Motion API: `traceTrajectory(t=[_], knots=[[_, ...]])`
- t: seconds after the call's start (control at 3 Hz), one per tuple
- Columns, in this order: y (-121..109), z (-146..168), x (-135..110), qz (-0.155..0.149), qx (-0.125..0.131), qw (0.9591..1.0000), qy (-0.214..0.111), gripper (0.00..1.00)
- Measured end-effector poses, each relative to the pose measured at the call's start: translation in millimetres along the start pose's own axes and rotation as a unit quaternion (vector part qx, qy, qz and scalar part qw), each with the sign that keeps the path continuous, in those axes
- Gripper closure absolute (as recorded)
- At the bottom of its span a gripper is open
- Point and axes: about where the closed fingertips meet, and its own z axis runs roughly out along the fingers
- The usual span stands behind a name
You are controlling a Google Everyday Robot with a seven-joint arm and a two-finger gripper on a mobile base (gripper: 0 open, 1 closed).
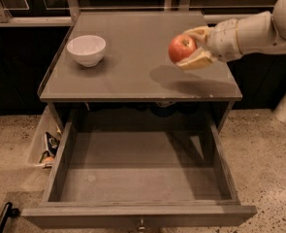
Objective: Pick apple from top drawer and place on counter
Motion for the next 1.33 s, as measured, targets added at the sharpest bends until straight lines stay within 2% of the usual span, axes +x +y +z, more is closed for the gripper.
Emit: traceTrajectory(t=[0.33,0.67,1.0,1.33], knots=[[-42.3,9.8,-12.8,-0.003,0.009,0.9995,-0.032,1.00],[-62.4,22.0,-21.6,-0.006,0.005,0.9996,-0.025,1.00],[-61.0,41.0,-17.8,-0.002,-0.026,0.9993,0.026,1.00],[-50.8,57.6,-3.0,0.011,-0.061,0.9957,0.068,1.00]])
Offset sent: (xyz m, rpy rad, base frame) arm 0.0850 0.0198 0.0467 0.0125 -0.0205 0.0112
